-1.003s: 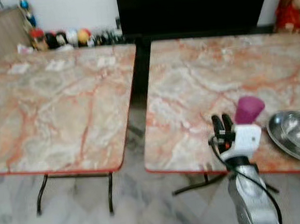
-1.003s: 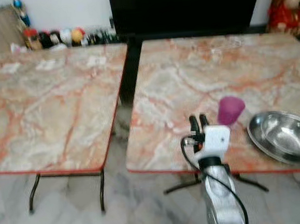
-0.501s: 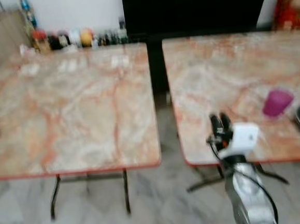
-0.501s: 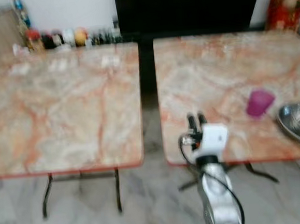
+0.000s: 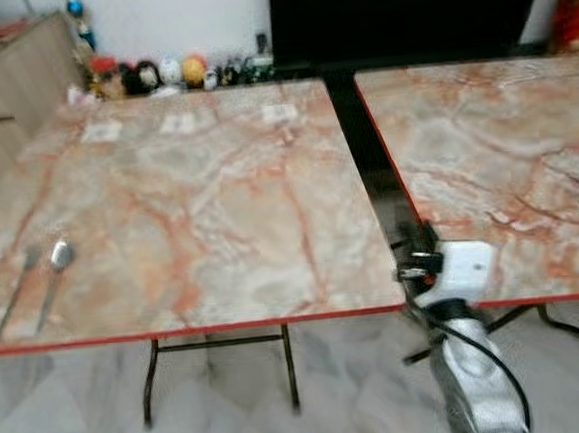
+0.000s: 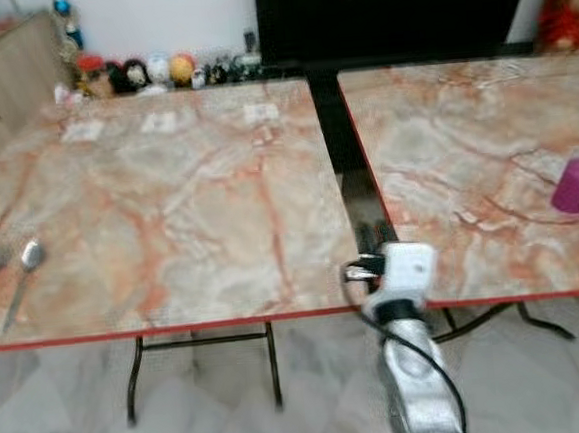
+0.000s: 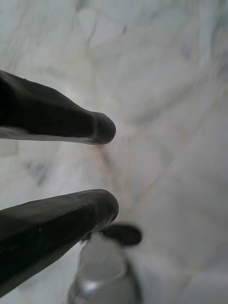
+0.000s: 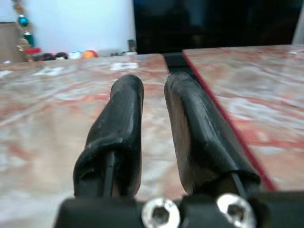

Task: Setting the table

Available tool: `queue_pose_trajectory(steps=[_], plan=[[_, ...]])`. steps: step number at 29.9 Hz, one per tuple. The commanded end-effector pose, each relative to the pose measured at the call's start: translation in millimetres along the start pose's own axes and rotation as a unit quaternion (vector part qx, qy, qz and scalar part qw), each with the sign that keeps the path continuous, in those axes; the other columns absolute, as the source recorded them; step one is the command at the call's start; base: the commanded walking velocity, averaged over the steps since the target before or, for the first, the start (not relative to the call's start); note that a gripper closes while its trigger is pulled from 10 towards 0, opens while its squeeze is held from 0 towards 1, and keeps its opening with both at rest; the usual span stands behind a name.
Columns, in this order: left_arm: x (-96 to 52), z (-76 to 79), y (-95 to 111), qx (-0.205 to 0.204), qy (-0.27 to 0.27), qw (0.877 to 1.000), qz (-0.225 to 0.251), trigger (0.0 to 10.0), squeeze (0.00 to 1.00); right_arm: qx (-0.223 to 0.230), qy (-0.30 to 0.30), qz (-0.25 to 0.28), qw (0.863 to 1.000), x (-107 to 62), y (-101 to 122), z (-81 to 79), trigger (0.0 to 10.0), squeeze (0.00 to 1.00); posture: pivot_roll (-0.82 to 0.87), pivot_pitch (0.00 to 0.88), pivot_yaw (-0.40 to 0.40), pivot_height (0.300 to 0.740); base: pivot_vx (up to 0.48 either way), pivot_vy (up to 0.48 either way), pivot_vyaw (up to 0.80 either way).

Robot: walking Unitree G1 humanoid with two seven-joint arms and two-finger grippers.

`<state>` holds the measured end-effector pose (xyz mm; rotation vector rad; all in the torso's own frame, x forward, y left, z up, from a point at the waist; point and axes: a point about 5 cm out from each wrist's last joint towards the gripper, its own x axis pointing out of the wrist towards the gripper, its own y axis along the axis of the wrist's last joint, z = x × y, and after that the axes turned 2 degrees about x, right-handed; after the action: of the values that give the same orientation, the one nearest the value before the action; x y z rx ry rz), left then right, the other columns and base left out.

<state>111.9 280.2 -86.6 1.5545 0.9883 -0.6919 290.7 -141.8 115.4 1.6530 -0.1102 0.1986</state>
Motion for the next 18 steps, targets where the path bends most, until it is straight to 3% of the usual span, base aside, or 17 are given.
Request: queue_pose_trajectory(steps=[1, 9, 18], plan=[[1.1, 7.1, 0.1, -0.004, -0.007, 1.000, -0.005, 10.0, 0.00, -0.008, -0.007, -0.005, 1.000, -2.3, -1.7, 6.8, 10.0, 0.00, -0.09, 0.000, 0.033, 0.740, 0.000, 0.480, 0.00], [3.6, 15.0, 6.8, -0.010, -0.008, 1.000, -0.001, 10.0, 0.00, -0.008, -0.008, -0.004, 1.000, 0.7, -1.2, 3.5, 10.0, 0.00, -0.09, 0.000, 0.036, 0.740, 0.000, 0.480, 0.00], [4.1, 13.9, 10.0, -0.014, -0.006, 1.000, 0.004, 10.0, 0.00, -0.014, -0.013, 0.001, 1.000, 2.1, 0.2, 4.9, 10.0, 0.00, -0.08, 0.000, 0.038, 0.740, 0.000, 0.480, 0.00]])
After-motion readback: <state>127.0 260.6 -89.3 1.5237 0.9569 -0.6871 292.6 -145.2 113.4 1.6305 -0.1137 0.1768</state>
